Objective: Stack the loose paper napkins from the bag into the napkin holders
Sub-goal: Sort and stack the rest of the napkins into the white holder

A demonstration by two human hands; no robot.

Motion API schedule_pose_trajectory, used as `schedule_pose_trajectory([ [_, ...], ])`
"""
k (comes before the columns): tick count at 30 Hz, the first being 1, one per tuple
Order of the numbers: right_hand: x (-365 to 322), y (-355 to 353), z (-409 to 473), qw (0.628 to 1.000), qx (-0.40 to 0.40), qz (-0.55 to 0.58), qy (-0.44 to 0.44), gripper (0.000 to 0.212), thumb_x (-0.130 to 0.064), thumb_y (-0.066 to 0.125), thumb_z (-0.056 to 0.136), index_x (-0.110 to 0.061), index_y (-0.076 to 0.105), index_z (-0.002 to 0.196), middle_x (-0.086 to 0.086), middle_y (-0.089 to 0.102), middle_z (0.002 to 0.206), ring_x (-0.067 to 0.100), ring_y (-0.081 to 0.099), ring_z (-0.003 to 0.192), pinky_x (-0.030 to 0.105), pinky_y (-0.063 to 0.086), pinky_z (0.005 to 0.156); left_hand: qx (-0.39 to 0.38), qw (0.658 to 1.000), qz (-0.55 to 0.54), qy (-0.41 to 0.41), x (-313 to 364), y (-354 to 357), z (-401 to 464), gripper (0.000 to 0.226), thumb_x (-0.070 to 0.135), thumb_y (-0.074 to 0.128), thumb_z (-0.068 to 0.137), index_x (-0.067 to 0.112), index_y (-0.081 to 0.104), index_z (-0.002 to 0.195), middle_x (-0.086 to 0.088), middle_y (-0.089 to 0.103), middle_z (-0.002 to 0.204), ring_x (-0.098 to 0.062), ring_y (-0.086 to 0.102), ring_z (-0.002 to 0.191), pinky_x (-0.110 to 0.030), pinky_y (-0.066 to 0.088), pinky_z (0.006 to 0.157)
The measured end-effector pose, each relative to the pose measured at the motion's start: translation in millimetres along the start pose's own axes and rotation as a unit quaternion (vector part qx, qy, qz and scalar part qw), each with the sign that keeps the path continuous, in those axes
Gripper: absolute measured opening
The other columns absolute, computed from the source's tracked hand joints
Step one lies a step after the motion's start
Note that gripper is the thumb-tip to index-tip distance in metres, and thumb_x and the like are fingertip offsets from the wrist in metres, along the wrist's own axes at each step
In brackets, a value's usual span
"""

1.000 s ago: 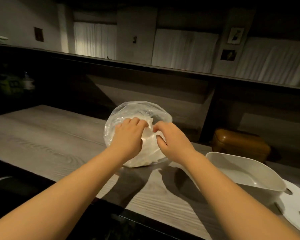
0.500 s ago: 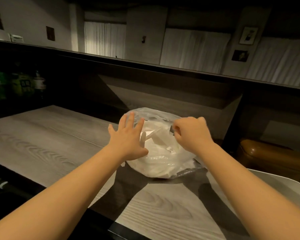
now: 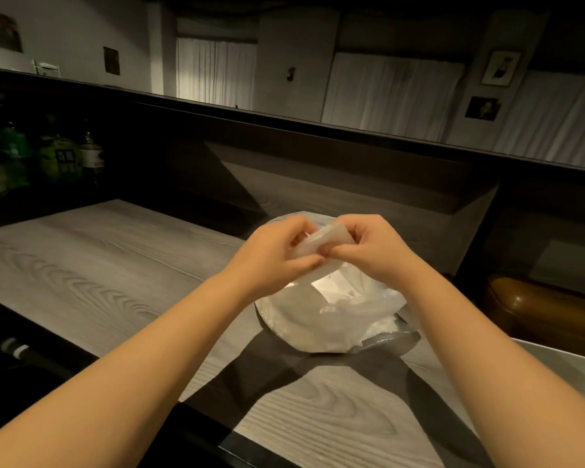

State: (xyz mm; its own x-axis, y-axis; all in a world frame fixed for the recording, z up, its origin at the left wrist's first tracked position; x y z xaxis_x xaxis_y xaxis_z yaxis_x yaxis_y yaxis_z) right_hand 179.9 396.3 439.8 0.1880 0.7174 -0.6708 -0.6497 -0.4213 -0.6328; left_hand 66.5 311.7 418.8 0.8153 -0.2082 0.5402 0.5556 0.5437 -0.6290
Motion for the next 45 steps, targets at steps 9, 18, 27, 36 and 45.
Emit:
schedule_pose_trajectory([
  [9,47,36,-17,0.956,-0.079,-0.239,0.150,0.039,-0.044,0.075,0.081,-0.025,0.057,0.109,-0.010,0.060,0.104,0.009,0.059,0.092,0.031,0.054,0.084,0.205,0.829,-0.440,-0.278,-50,0,-29,0.017,0.015,0.053,0.098,0.022,0.059,0.113,0.001,0.066,0.103,-0.018,0.065,0.094,-0.033,0.053,0.072],
  [18,47,52,-25,0.933,-0.095,-0.301,0.171,0.055,-0.036,0.078,0.080,-0.013,0.058,0.124,0.002,0.062,0.117,0.019,0.057,0.102,0.032,0.050,0.088,0.220,0.791,-0.499,-0.278,-35,7,-41,0.021,0.012,0.047,0.101,0.030,0.055,0.093,0.005,0.063,0.094,-0.012,0.063,0.084,-0.025,0.053,0.060],
  [27,49,16,-40,0.984,0.032,0.039,0.171,0.028,-0.025,0.079,0.080,-0.014,0.066,0.103,-0.001,0.068,0.102,0.018,0.065,0.096,0.029,0.052,0.077,0.300,0.758,-0.503,-0.287,-33,2,-48,0.017,0.017,0.046,0.103,0.029,0.052,0.092,-0.001,0.064,0.099,-0.020,0.066,0.091,-0.039,0.055,0.079],
  [36,81,-21,-120,0.842,0.185,0.468,0.193,0.037,-0.012,0.068,0.077,-0.018,0.065,0.113,0.004,0.075,0.103,0.021,0.073,0.093,0.039,0.058,0.076,0.280,0.791,-0.487,-0.244,19,41,-35,0.016,0.022,0.044,0.103,0.027,0.060,0.099,0.001,0.069,0.094,-0.017,0.068,0.087,-0.032,0.056,0.074],
  [45,135,-71,-187,0.790,0.342,0.455,0.228,0.031,-0.005,0.061,0.092,-0.025,0.062,0.115,0.008,0.070,0.114,0.028,0.066,0.103,0.047,0.055,0.078,0.188,0.824,-0.483,-0.231,80,121,-14,0.017,0.028,0.040,0.105,0.032,0.050,0.119,0.010,0.057,0.103,-0.008,0.055,0.095,-0.018,0.044,0.070],
])
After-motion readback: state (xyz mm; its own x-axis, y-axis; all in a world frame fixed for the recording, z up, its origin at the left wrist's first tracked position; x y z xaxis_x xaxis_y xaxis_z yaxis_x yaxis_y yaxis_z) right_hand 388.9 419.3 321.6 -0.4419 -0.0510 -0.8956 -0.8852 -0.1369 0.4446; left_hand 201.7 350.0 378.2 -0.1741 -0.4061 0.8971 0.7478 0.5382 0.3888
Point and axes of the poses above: each hand's wrist, its own z-axis towards the middle knuckle, its own y-axis out of the palm, x = y × z, the point moved 7 cm from there along z, towards the middle knuckle
